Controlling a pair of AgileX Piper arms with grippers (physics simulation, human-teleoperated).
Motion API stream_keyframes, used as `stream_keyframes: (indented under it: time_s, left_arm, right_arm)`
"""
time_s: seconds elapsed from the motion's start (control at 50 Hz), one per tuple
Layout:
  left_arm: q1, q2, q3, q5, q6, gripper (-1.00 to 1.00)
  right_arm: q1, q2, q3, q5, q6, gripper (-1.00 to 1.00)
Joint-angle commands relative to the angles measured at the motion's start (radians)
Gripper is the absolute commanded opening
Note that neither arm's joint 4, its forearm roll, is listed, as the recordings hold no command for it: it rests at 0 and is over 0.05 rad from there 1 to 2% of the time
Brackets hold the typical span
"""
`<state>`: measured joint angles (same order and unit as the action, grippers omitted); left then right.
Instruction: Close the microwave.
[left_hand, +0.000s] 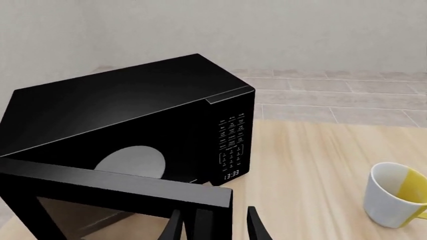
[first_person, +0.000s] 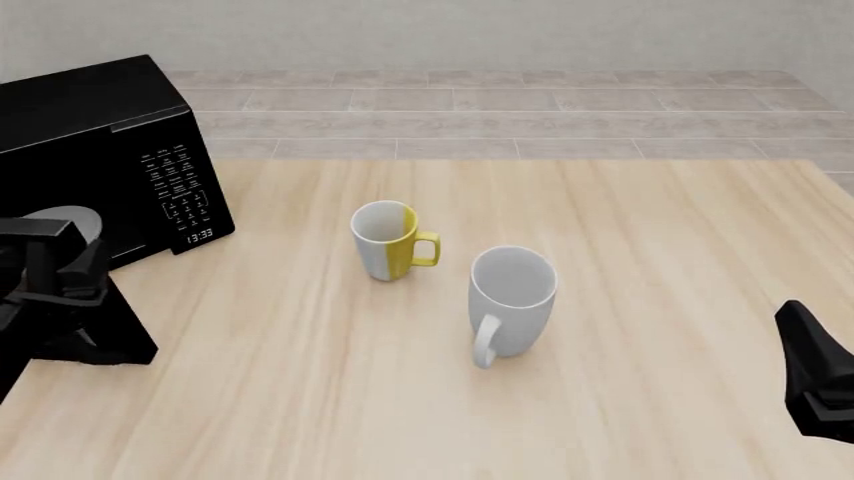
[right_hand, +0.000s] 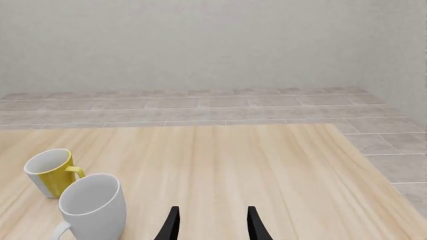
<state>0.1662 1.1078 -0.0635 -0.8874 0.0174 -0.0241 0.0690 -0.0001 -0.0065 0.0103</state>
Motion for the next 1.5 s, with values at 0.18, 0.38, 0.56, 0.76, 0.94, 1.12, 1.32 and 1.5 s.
stream_keyframes:
  time_s: [0.18, 0.38, 0.56, 0.76, 0.94, 1.12, 1.32, 1.5]
  left_arm:
    - [-0.026, 0.181, -0.050, -0.014, 0.024, 1.00]
    - [-0.045, 0.162, -0.083, 0.038, 0.023, 1.00]
    - [-0.057, 0.197, -0.105, 0.032, 0.038, 1.00]
    - [-0.059, 0.240, -0.155, 0.051, 0.048, 1.00]
    - [-0.061, 0.324, -0.205, 0.042, 0.058, 1.00]
    - [-0.058, 0.381, -0.253, 0.041, 0.070, 1.00]
    - [-0.063, 0.440, -0.281, 0.031, 0.083, 1.00]
    - [-0.037, 0.465, -0.342, 0.072, 0.063, 1.00]
  right_arm:
    - [0.007, -0.033, 0.000, 0.031, 0.002, 1.00]
    - [0.012, -0.035, 0.000, 0.030, -0.001, 1.00]
    - [0.015, -0.028, 0.000, 0.028, -0.006, 1.00]
    - [0.018, -0.033, 0.000, 0.027, -0.008, 1.00]
    - [0.019, -0.044, 0.000, 0.036, -0.008, 1.00]
    - [0.021, -0.040, 0.000, 0.032, -0.008, 1.00]
    - [0.019, -0.049, 0.000, 0.039, -0.008, 1.00]
    - [0.018, -0.060, 0.000, 0.046, -0.005, 1.00]
